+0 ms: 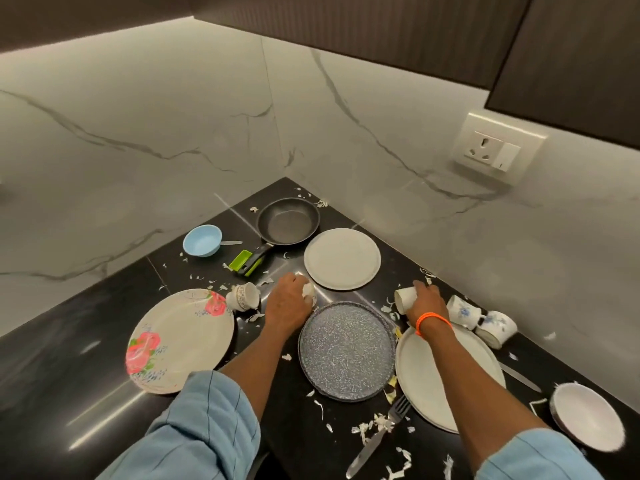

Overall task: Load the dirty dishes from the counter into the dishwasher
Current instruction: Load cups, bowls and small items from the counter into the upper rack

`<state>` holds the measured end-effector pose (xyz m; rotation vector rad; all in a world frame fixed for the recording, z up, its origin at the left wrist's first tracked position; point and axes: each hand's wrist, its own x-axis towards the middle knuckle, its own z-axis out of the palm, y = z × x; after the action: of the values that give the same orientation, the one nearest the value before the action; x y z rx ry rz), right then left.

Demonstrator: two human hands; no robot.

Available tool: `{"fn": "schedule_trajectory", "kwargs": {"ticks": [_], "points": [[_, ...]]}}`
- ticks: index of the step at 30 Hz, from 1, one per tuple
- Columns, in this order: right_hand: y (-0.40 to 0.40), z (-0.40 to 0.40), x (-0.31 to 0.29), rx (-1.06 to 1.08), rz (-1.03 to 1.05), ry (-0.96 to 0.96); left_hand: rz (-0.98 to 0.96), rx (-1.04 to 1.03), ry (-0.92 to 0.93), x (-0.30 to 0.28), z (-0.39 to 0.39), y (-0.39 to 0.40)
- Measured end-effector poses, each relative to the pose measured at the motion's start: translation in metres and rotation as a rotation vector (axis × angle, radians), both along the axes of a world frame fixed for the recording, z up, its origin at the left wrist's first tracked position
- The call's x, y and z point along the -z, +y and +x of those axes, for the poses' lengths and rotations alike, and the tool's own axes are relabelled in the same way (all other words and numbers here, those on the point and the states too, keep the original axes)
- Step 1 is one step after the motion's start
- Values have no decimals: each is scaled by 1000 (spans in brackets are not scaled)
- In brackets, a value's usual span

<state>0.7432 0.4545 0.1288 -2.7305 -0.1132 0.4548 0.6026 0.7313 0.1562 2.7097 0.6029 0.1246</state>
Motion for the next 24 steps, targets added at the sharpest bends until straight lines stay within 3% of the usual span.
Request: {"fn": "schedule_trajectory", "kwargs": {"ticks": [3,9,17,24], "points": [[5,-5,0,-58,-92,1,102,-3,22,6,-5,8],[15,-20,-4,-203,-207,-119,11,8,124,17,-5,26],[14,-30,-1,-174,-54,-179,-56,169,322,17,25,22],[3,-25,-19,-17,154,-204,-102,133,301,9,35,22]]}}
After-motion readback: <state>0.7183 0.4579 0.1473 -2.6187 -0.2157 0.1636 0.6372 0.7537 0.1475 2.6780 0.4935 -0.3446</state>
